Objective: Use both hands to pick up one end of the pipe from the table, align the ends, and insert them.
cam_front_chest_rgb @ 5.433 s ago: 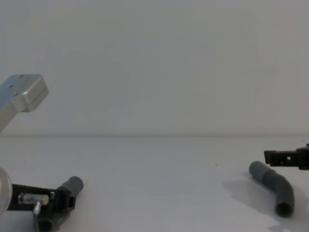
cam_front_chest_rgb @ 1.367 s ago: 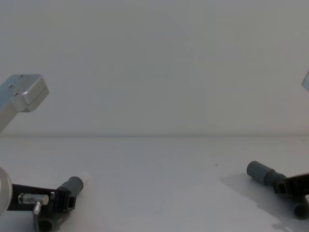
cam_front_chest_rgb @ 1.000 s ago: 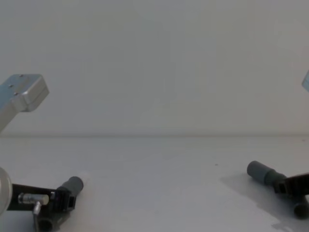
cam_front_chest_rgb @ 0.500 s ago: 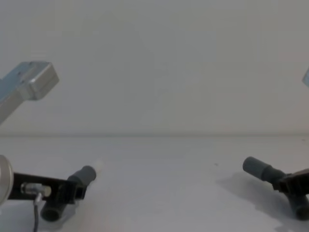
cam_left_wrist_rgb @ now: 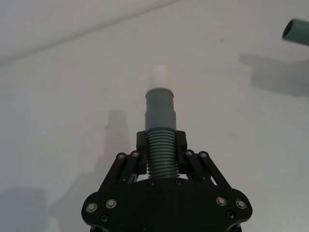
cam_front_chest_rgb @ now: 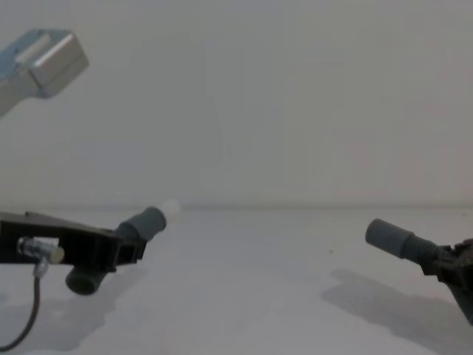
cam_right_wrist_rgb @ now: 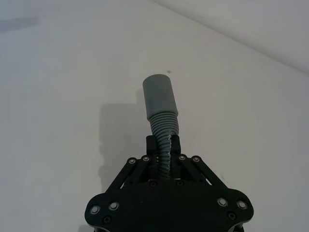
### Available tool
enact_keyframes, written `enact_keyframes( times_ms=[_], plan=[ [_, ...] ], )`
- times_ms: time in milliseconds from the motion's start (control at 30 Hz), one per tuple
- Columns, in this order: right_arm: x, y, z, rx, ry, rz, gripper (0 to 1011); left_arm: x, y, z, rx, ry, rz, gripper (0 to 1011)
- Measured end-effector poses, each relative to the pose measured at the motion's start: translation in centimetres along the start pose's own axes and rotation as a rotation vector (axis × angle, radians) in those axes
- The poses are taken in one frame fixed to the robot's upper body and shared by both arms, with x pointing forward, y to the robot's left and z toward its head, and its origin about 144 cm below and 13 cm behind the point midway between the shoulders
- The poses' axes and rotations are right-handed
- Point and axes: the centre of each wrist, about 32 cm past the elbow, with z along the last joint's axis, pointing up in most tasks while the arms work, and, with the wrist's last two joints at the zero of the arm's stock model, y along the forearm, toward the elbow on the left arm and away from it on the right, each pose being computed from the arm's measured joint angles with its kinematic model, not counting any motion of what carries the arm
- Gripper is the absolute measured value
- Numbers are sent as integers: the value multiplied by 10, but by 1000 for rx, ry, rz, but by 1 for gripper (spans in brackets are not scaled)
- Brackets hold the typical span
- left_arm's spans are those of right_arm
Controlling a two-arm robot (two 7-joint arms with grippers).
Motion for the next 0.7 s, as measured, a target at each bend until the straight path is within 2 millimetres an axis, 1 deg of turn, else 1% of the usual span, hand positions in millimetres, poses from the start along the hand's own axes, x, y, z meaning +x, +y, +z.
enact_keyframes(
  times_ms=[333,700],
  plan=[
    [6,-16,-6,47,-101,71,123,9,12,4,-54,-66,-83,304],
    [11,-27,-12,76,-182,122,122,21,21,9,-73,-144,-194,304]
  ],
)
